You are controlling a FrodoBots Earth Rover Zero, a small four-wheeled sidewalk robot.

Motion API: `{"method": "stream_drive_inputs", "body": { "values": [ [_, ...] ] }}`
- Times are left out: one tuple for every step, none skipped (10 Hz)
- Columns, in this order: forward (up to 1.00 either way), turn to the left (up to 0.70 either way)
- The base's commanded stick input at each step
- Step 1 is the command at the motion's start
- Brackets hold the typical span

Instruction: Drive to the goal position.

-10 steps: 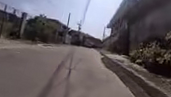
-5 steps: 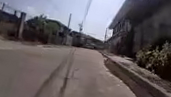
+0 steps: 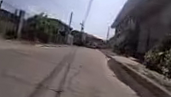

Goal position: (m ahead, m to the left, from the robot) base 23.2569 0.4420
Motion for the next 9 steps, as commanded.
{"method": "stream_drive_inputs", "body": {
  "values": [
    [1.0, -0.4],
    [1.0, -0.38],
    [1.0, -0.22],
    [1.0, -0.06],
    [1.0, 0.0],
    [1.0, 0.0],
    [1.0, 0.0],
    [1.0, 0.0],
    [1.0, 0.0]
  ]
}}
